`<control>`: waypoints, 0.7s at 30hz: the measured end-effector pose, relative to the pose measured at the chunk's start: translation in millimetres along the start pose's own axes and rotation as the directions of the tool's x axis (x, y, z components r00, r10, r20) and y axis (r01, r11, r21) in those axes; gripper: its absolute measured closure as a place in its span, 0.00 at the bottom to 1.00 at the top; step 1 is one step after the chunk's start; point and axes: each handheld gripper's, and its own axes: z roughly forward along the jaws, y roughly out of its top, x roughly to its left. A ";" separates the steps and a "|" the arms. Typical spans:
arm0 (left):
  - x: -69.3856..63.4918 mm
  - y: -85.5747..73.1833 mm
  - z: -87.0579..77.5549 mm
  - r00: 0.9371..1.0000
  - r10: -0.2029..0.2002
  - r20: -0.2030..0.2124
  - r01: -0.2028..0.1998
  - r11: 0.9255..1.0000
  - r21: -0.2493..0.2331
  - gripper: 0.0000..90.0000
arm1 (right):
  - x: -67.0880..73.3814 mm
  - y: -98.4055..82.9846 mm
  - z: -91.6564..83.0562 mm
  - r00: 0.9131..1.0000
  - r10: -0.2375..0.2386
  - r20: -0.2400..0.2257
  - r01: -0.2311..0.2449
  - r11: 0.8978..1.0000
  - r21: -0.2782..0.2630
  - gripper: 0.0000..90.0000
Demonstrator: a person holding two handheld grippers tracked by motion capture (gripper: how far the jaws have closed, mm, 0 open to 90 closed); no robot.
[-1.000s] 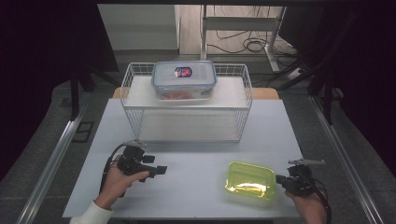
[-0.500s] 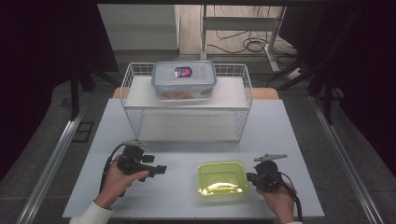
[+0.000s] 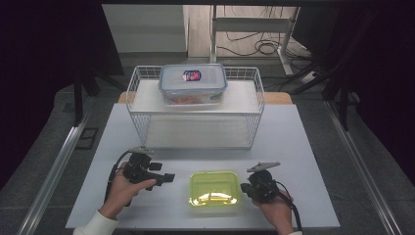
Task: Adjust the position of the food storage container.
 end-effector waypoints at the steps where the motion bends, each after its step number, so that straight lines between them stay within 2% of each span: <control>1: -0.1 -0.1 0.1 1.000 0.000 0.000 0.000 1.000 0.000 0.26 | 1.4 0.7 1.0 1.000 -0.006 -0.004 0.006 1.000 0.000 0.99; 5: 0.0 -0.2 0.1 1.000 -0.001 0.000 0.001 1.000 -0.001 0.25 | 2.6 0.7 2.5 0.999 -0.027 -0.020 0.027 1.000 -0.010 0.99; 11: 1.0 -1.4 -5.0 1.000 -0.017 0.006 0.017 1.000 -0.022 0.25 | -9.2 -3.6 -10.0 1.000 0.018 -0.011 -0.019 0.998 -0.052 0.98; 14: -1.0 -3.1 -7.0 1.000 -0.019 0.010 0.019 0.999 -0.030 0.25 | -16.0 -8.1 -16.9 0.999 0.043 -0.032 -0.046 0.995 -0.084 0.94; 16: -3.5 -3.5 -6.1 1.000 -0.016 0.014 0.016 1.000 -0.025 0.25 | -20.6 -11.2 -21.3 0.997 0.060 -0.050 -0.065 0.993 -0.103 0.86; 17: -4.4 -3.4 -5.7 1.000 -0.017 0.017 0.017 1.000 -0.024 0.24 | -22.7 -12.5 -23.1 0.995 0.068 -0.068 -0.076 0.990 -0.115 0.76; 18: -4.8 -3.3 -5.6 1.000 -0.019 0.020 0.020 1.000 -0.024 0.24 | -24.9 -13.5 -24.6 0.993 0.079 -0.087 -0.090 0.988 -0.122 0.61; 19: -4.8 -3.3 -5.7 1.000 -0.022 0.020 0.022 0.999 -0.025 0.24 | -26.9 -14.1 -25.3 0.990 0.101 -0.102 -0.113 0.985 -0.128 0.52; 21: -4.9 -3.4 -6.1 0.999 -0.024 0.021 0.025 0.999 -0.027 0.24 | -29.4 -16.1 -27.2 0.982 0.127 -0.141 -0.148 0.977 -0.155 0.46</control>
